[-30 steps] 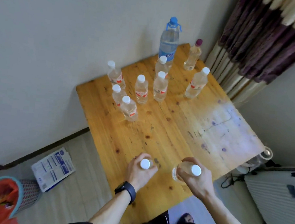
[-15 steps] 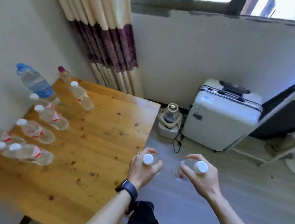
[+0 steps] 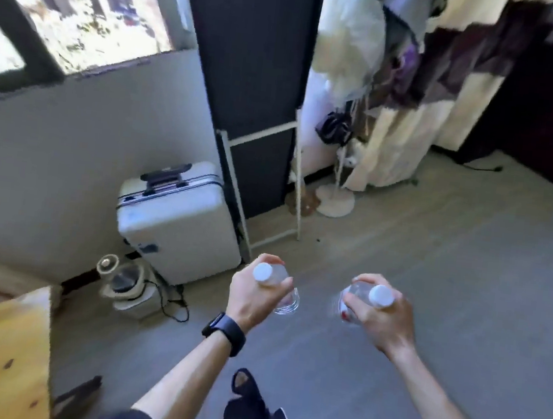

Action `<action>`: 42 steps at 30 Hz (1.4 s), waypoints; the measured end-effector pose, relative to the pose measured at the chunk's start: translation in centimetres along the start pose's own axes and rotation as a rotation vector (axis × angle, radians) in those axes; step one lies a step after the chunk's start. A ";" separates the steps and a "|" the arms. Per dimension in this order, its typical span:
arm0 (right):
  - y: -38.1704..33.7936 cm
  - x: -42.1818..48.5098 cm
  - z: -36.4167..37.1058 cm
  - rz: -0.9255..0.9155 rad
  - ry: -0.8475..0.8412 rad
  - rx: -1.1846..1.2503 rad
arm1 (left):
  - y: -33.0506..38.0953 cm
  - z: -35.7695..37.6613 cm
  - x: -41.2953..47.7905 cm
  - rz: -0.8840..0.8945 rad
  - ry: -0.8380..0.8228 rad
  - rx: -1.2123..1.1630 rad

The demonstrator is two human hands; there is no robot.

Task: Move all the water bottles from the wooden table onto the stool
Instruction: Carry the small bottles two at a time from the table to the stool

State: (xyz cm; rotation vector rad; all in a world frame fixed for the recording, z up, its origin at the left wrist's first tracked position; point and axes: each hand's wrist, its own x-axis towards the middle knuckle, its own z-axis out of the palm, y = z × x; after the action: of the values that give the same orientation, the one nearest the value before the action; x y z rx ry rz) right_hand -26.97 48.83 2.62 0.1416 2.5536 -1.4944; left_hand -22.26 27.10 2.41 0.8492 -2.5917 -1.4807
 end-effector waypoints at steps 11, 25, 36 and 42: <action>0.7 11.9 -17.0 0.093 0.444 0.168 | 20.1 15.1 12.1 0.372 -0.297 0.094; 3.6 23.4 -37.8 0.172 0.897 0.145 | 41.6 37.6 20.2 0.631 -0.663 0.141; 16.7 31.8 -54.1 0.293 1.013 0.243 | 53.6 59.0 19.6 0.711 -0.783 0.202; 22.3 36.3 -61.0 0.376 0.928 0.260 | 57.8 68.8 20.6 0.629 -0.795 0.285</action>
State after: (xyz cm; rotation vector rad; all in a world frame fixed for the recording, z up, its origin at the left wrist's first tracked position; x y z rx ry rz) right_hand -65.11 112.67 5.45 1.5785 2.6243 -1.8586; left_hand -85.22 94.27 6.87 -0.6923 -3.1550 -1.4300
